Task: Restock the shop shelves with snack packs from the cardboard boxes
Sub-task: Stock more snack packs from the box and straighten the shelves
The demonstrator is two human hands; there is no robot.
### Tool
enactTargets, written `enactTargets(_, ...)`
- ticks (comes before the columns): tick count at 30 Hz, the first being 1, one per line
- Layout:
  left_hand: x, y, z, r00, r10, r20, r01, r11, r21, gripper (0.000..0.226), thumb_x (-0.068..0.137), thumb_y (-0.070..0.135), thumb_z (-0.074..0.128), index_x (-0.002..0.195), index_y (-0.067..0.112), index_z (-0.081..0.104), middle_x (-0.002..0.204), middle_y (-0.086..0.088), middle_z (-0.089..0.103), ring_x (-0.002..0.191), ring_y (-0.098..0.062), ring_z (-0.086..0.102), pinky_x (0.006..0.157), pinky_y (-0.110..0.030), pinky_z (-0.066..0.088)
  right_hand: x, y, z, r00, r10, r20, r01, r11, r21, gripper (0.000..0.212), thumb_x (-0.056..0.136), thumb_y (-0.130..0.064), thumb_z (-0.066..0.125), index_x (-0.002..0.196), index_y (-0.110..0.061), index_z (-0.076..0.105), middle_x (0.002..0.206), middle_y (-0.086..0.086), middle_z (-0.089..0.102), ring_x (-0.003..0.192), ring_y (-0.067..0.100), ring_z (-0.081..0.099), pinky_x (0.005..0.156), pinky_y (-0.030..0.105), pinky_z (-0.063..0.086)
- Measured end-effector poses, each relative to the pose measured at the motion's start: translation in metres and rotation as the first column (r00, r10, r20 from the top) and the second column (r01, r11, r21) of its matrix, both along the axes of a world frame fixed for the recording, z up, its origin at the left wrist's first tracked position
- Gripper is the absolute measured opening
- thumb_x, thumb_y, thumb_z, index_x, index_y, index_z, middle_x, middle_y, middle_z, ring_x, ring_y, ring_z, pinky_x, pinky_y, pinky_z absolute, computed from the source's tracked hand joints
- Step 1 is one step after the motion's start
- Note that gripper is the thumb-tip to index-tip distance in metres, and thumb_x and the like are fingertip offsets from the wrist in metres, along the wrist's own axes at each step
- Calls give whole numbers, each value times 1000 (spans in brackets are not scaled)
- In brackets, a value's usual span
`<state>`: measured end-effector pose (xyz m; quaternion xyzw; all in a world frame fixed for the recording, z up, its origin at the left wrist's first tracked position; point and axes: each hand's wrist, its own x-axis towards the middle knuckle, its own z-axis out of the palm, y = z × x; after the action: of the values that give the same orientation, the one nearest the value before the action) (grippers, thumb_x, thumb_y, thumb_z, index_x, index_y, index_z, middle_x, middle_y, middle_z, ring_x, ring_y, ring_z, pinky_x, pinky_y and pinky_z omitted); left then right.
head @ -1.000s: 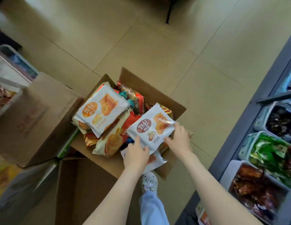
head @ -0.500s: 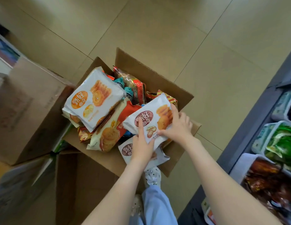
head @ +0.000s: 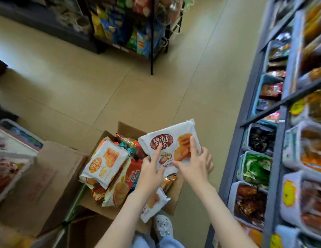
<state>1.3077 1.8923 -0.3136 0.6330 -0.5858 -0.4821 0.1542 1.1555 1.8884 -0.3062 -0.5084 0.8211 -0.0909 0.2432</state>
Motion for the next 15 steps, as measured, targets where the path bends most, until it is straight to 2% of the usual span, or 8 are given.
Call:
enactTargets(3, -19, -23, 61, 993, -76, -95, 64, 990, -123, 73, 95, 18, 56, 140, 54, 12, 114, -1, 41, 104, -18, 48, 95, -25, 39, -18, -4, 71, 993, -111, -45, 104, 984, -148, 107, 69, -66, 69, 151, -41, 4, 139, 15, 27, 126, 31, 28, 106, 43, 23)
enactTargets(5, -35, -33, 106, 976, -142, -165, 105, 971, -216, 73, 94, 16, 57, 138, 56, 14, 113, -1, 42, 110, -16, 46, 102, -24, 37, -31, 1, 122, 976, -199, -89, 173, 955, -241, 108, 67, -65, 71, 151, -38, 9, 137, 18, 31, 124, 34, 31, 103, 45, 27)
enactTargets(7, -52, -38, 153, 947, -219, -235, 143, 943, -302, 74, 93, 12, 58, 136, 57, 17, 118, -2, 43, 117, -15, 46, 103, -23, 37, -43, 9, 172, 950, -279, -140, 210, 903, -374, 110, 64, -63, 76, 152, -33, 17, 131, 23, 38, 119, 39, 39, 98, 48, 33)
enactTargets(10, -80, -41, 216, 889, -342, -306, 179, 873, -454, 77, 90, 6, 59, 136, 55, 22, 119, -3, 44, 113, -13, 49, 101, -23, 42, -65, 24, 240, 892, -407, -194, 244, 798, -551, 112, 55, -63, 80, 149, -27, 31, 119, 26, 48, 105, 42, 50, 87, 49, 42)
enactTargets(11, -90, -40, 234, 873, -374, -314, 177, 841, -511, 78, 89, 2, 59, 137, 52, 24, 119, -4, 45, 112, -9, 48, 100, -21, 42, -72, 31, 260, 874, -442, -203, 247, 763, -597, 113, 53, -64, 81, 148, -26, 34, 116, 25, 50, 102, 42, 52, 83, 49, 43)
enactTargets(13, -112, -37, 271, 836, -440, -327, 174, 779, -602, 78, 85, -4, 57, 139, 45, 28, 119, -6, 47, 111, 7, 43, 96, -6, 35, -87, 46, 297, 834, -509, -214, 243, 687, -685, 113, 50, -63, 83, 146, -24, 37, 110, 22, 51, 97, 41, 52, 78, 48, 44)
enactTargets(15, -135, -29, 302, 801, -484, -352, 162, 741, -652, 75, 83, 0, 54, 138, 44, 30, 118, -6, 48, 112, 8, 41, 91, 2, 29, -100, 62, 329, 790, -573, -218, 249, 625, -740, 111, 50, -63, 82, 145, -24, 38, 108, 20, 51, 94, 39, 51, 76, 48, 44)
